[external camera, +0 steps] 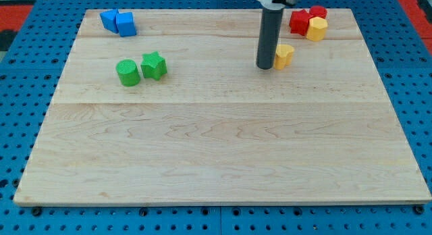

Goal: Push the yellow heart towards groups of blocks

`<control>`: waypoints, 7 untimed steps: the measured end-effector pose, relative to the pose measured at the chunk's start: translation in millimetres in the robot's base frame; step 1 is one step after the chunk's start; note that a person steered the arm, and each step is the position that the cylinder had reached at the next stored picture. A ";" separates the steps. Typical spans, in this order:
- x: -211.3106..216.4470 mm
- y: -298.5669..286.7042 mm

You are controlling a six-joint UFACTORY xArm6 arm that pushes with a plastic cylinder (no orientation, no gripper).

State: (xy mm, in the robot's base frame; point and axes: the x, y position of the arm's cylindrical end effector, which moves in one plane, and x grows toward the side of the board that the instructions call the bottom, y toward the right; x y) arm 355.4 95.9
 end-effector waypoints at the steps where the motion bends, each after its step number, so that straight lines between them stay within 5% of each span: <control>1: -1.6 28.1; 3: -53.6 44.6; 7: -41.9 75.9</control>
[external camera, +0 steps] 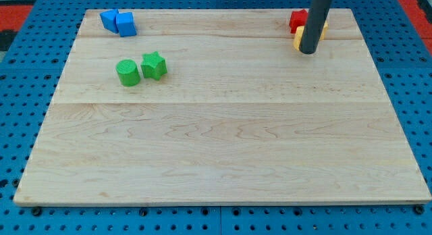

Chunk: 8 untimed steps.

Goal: Push the yellow heart towards groups of blocks

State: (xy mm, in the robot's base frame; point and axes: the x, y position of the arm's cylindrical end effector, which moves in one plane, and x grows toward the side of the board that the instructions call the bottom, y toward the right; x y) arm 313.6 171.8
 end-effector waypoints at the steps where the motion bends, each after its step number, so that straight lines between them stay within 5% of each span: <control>1: 5.0 -0.4; 4: -28.2 -17.2; 8: 9.5 -52.7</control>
